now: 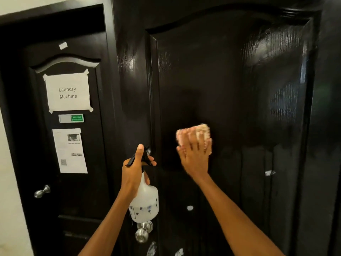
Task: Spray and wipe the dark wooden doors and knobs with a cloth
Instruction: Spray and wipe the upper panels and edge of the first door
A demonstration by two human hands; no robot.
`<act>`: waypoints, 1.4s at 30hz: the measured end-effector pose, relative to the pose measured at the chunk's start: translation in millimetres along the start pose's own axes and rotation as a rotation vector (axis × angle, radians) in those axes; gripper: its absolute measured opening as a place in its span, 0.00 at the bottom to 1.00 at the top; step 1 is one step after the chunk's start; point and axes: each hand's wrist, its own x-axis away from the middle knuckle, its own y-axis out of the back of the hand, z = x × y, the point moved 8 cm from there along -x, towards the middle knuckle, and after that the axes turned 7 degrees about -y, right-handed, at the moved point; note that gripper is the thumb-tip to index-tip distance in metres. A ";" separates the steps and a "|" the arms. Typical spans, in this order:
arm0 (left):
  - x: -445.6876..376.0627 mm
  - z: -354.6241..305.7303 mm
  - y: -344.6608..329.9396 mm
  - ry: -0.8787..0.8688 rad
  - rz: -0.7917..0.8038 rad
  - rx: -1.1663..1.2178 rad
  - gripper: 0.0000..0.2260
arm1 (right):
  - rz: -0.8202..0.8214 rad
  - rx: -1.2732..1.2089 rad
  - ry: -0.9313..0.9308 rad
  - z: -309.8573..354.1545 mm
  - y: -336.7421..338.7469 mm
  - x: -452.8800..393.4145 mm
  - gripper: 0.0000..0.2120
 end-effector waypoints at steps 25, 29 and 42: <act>68.2 43.2 -247.8 0.134 0.316 0.070 0.32 | 0.089 0.200 -0.312 -351.7 149.4 29.9 0.29; 79.5 48.0 -296.3 0.134 0.328 0.091 0.32 | 0.060 0.153 -0.425 -391.2 148.8 70.2 0.30; 135.1 73.9 -469.1 0.243 0.323 0.083 0.33 | 0.127 -0.104 -0.376 -461.0 161.6 179.8 0.31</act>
